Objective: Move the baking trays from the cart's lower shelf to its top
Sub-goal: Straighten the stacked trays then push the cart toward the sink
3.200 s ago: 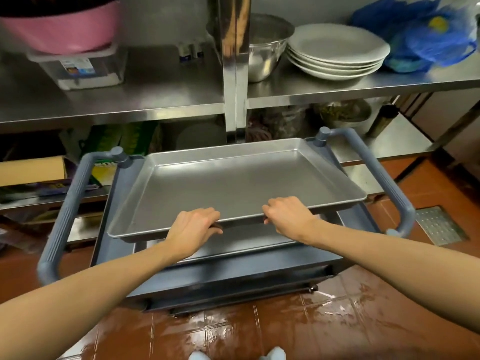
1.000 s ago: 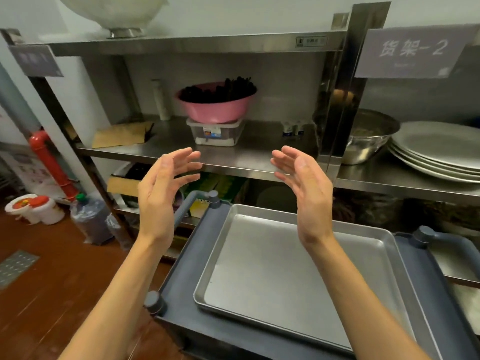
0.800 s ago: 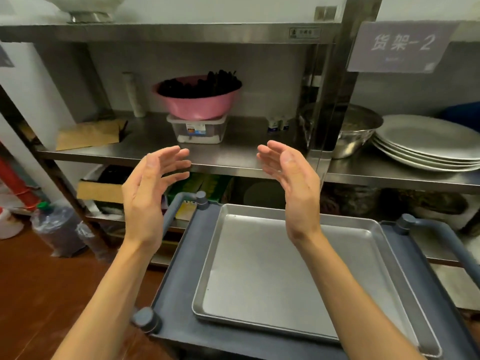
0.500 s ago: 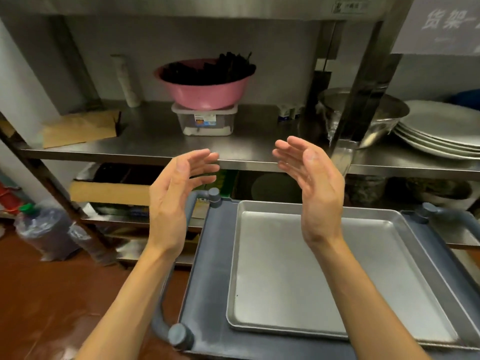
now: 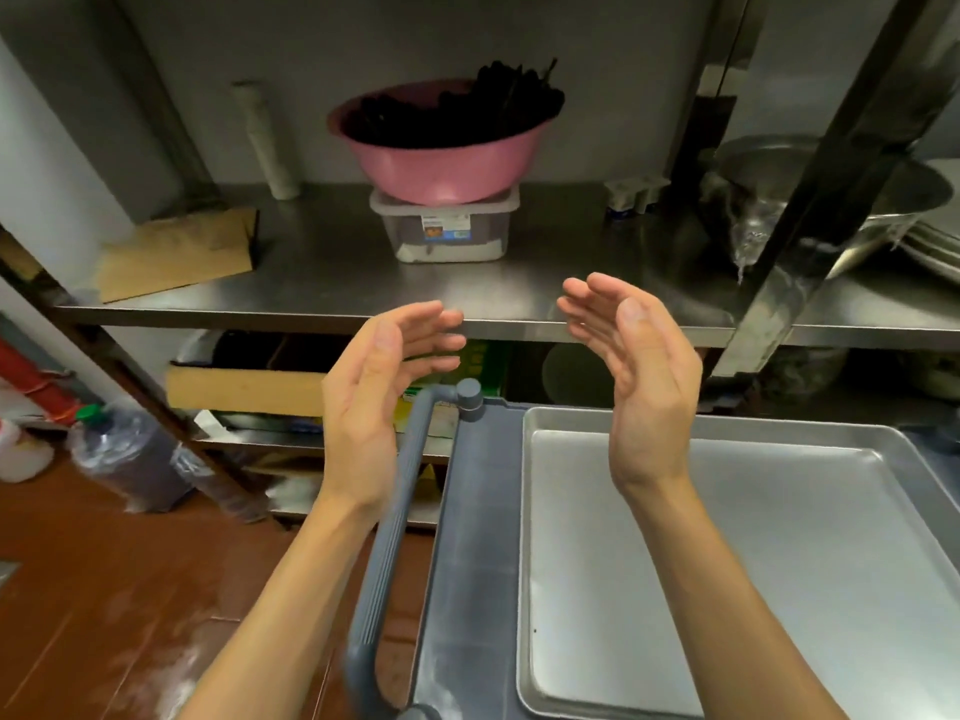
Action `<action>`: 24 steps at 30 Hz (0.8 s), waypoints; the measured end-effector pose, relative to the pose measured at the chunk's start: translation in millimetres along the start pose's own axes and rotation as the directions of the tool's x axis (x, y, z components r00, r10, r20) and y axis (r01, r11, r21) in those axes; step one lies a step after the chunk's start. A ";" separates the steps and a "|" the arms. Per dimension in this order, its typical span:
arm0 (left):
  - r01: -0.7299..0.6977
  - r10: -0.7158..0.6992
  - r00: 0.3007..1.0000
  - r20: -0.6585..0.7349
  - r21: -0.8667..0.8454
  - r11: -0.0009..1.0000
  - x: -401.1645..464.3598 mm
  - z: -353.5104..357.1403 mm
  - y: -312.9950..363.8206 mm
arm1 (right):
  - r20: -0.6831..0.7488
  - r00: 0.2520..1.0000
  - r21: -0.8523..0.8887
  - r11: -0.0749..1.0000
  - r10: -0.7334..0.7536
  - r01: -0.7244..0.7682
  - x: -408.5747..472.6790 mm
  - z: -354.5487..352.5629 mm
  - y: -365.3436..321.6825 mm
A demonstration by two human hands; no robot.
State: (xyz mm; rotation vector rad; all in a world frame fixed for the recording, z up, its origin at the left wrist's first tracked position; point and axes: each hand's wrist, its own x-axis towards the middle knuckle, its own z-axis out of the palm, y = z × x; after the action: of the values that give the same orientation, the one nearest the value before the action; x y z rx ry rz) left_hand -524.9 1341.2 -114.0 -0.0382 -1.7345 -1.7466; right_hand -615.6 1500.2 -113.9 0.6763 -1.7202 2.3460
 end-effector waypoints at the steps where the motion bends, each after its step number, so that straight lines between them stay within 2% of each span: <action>1: -0.001 0.001 1.000 -0.001 -0.006 1.000 3.9 -2.3 -2.1 | -0.009 1.000 0.002 1.000 0.004 -0.004 0.1 0.5 2.1; 6: 0.004 0.003 0.996 0.089 -0.083 0.997 48.8 -17.5 -21.3 | -0.134 0.991 -0.087 0.996 0.001 -0.013 5.0 10.2 15.4; 11: 0.026 0.027 0.960 0.279 -0.186 0.982 82.8 -39.6 -63.9 | -0.312 0.949 -0.217 0.976 -0.043 -0.027 -11.1 33.4 39.5; 18: 0.161 0.023 0.845 0.534 -0.296 0.941 97.9 -81.9 -91.0 | -0.586 0.792 -0.347 0.936 -0.170 -0.056 -64.0 94.3 36.2; 24: 0.232 0.073 0.759 0.648 -0.373 0.898 101.8 -111.0 -80.2 | -0.679 0.668 -0.439 0.898 -0.305 -0.037 -107.1 143.7 1.3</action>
State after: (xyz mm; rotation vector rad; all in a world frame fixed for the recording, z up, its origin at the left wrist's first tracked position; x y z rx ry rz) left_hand -594.4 1189.7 -150.4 -0.8832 -1.7531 -2.3431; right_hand -483.1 1380.3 -128.2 -0.2175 -1.5865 1.6585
